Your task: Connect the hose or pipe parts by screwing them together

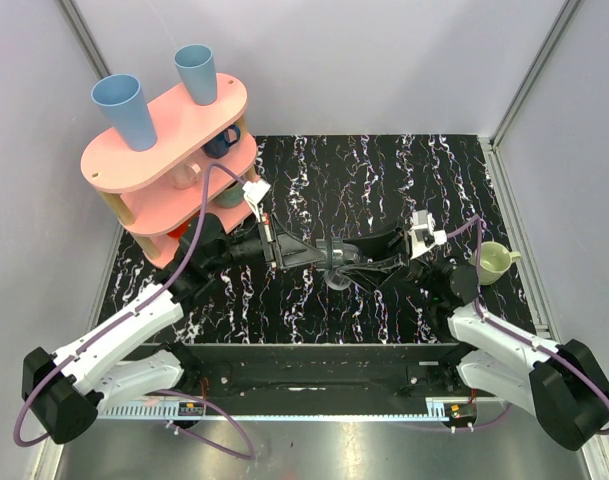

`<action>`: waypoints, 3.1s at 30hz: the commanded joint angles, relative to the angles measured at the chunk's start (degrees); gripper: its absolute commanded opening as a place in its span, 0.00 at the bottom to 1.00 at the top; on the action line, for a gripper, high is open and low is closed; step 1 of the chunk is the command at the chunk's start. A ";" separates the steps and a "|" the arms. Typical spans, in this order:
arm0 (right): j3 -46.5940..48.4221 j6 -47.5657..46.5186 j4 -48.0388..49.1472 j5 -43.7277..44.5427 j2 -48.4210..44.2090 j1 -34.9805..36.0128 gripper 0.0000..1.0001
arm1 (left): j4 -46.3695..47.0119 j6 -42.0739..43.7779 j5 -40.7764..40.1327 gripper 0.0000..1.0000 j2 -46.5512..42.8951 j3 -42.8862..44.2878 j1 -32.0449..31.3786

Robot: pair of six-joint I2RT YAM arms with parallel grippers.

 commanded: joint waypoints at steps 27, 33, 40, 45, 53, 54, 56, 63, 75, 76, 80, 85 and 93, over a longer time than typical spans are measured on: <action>8.31 46.77 4.37 -2.48 12.13 -0.06 0.00 | -25.09 94.02 -15.66 0.00 -2.05 0.27 -9.30; 8.05 49.17 6.49 -3.80 14.42 -0.15 0.00 | -26.16 99.50 -29.03 0.01 -1.25 0.80 -12.82; 7.17 37.50 -1.32 -3.89 10.73 -0.15 0.00 | -23.25 88.08 -33.26 0.99 -7.14 -0.78 -12.73; 8.48 27.47 -11.42 -1.53 5.64 -0.23 0.00 | -24.92 74.64 -34.05 0.99 -15.38 -2.71 -12.73; 6.56 1.29 -12.06 -0.37 -1.83 -0.15 0.00 | -36.25 47.76 -35.81 0.99 -20.42 6.06 -12.03; 5.68 -3.70 -10.84 0.06 -2.45 -0.06 0.00 | -37.74 45.37 -34.76 0.99 -19.55 7.38 -11.59; 2.97 -9.00 -6.27 -0.02 -3.95 -0.06 0.00 | -38.02 37.31 -33.27 0.99 -18.31 10.28 -10.89; -0.83 -26.15 -1.96 -3.09 -5.44 0.29 0.00 | -31.46 14.52 -11.68 0.99 -9.53 13.90 -3.60; -1.71 -34.68 -3.17 -4.24 -7.99 4.77 0.00 | -29.60 11.60 -6.20 0.98 -0.38 14.78 -2.54; -1.54 -34.95 -3.96 -4.42 -8.34 4.86 0.00 | -28.02 10.38 -5.58 0.97 -0.38 14.08 -2.36; -1.62 -33.99 -3.18 -4.42 -7.99 5.21 0.00 | -17.31 6.51 -1.98 0.83 -0.90 9.78 -1.40; -1.71 -33.54 -2.21 -3.54 -7.03 5.57 0.00 | -11.93 4.22 0.75 0.76 -0.12 7.48 -1.39; -1.80 -33.10 -1.42 -2.48 -6.15 5.65 0.00 | -8.40 3.07 2.25 0.68 -0.47 4.14 -1.39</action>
